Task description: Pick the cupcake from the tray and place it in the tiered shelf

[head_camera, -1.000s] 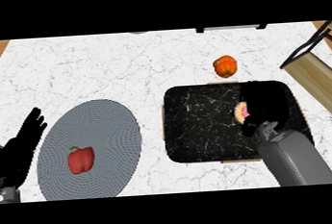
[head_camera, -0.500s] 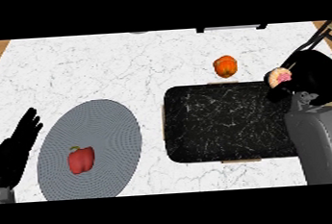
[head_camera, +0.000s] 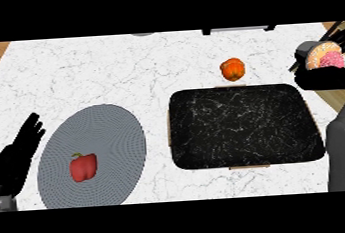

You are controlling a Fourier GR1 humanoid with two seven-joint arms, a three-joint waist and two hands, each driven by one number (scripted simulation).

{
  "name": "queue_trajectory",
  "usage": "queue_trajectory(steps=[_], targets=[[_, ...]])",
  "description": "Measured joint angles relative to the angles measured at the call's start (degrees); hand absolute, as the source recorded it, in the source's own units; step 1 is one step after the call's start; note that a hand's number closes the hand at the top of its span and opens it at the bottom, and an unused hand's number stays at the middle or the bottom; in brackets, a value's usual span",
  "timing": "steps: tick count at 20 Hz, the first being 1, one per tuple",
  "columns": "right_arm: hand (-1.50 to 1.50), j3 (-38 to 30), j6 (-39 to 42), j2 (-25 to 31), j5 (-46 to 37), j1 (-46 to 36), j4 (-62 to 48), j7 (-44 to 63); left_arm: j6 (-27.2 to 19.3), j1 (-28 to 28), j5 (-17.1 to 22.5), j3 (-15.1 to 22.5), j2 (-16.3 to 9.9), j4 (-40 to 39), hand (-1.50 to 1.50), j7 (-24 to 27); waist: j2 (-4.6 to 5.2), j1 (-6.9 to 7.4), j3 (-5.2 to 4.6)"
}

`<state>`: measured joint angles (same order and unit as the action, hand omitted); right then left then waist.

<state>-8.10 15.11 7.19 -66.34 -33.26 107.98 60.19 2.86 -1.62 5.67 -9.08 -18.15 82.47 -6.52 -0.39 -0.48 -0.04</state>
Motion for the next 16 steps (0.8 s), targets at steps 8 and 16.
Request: queue_trajectory(steps=[8,16], targets=[[1.50,-3.1,6.2,0.9,-2.2,-8.1,10.8,1.4,0.7,0.7,-0.4,-0.6,-0.1,-1.0,0.00,0.6,0.04,0.10,-0.03],[1.50,-7.5,12.4,7.4,-8.0,-16.2,6.5,-1.7,1.0,1.0,-0.6,-0.7,0.1,-0.9,0.00,0.2,0.05,0.24,-0.07]])
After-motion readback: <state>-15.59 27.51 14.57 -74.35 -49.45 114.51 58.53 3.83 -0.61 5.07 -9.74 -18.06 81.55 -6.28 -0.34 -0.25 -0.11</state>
